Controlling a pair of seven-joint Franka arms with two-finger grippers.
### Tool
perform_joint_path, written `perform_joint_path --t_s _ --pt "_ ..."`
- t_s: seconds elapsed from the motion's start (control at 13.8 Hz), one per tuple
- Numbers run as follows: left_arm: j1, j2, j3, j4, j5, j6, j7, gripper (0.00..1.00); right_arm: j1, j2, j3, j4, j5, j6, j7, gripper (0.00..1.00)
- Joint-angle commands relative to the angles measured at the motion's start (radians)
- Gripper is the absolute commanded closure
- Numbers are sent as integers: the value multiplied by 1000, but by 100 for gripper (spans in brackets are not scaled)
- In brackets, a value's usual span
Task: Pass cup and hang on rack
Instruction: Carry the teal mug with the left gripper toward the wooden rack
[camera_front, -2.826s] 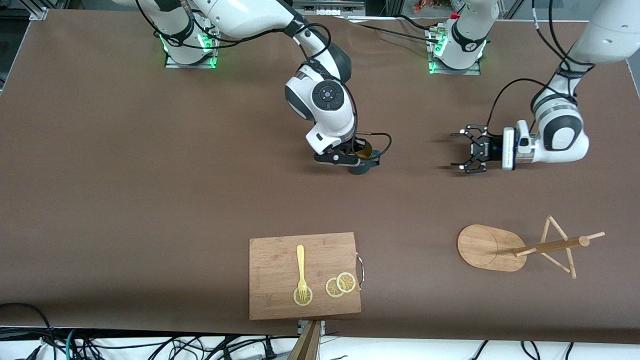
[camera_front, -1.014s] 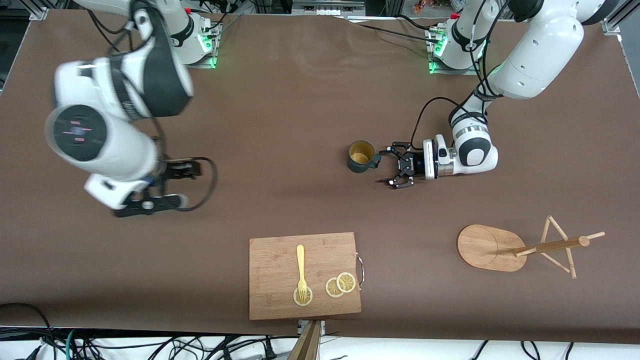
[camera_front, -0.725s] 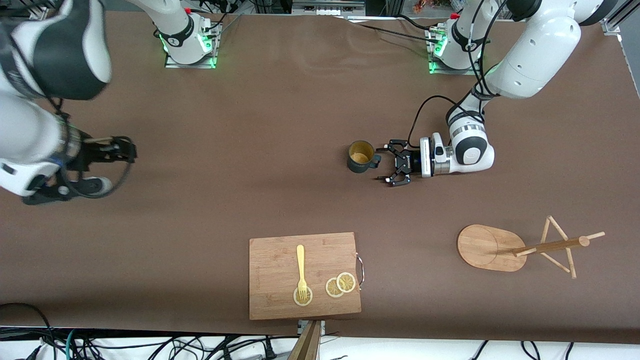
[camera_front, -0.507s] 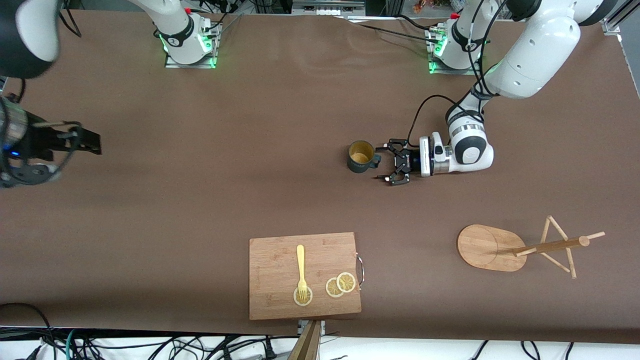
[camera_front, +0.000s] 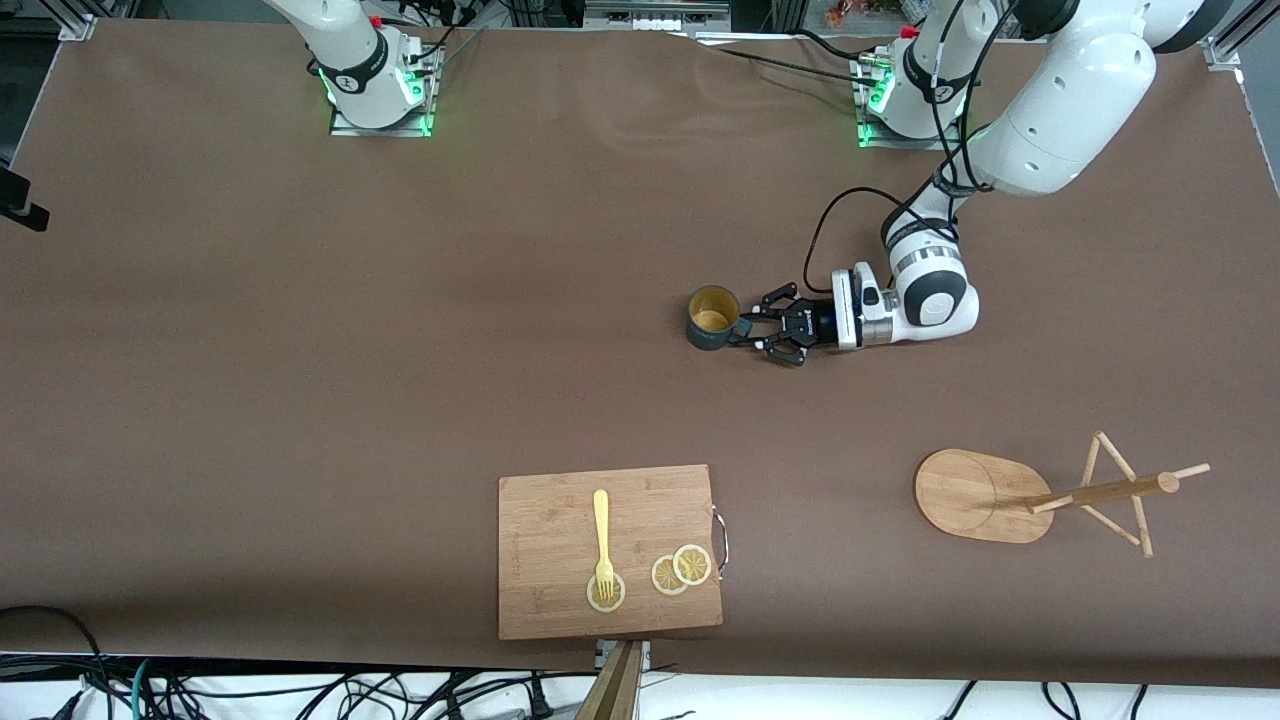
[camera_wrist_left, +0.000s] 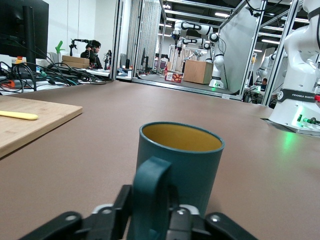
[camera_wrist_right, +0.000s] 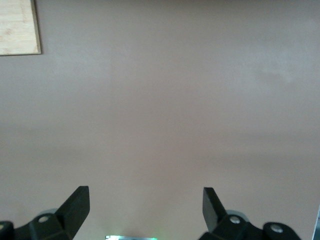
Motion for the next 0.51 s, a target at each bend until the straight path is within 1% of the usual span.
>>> perform_joint_path --t_s 0.0,0.14,0.22,0.36,0.43 --pt "-2 -3 0 -19 -39 1 90 100 -45 -40 73 -90 -14 27 6 0" --pt "3 -4 1 -19 -38 1 88 100 -132 -52 212 -96 -46 18 15 0" --pt "14 -4 1 -21 -35 1 85 100 -142 -66 231 -105 -60 11 33 0" --pt "52 -10 7 -21 -20 -7 76 100 -140 -72 234 -119 -57 3 47 0" --pt "92 -15 7 -16 20 -8 67 100 -139 -63 234 -111 -59 0 44 0"
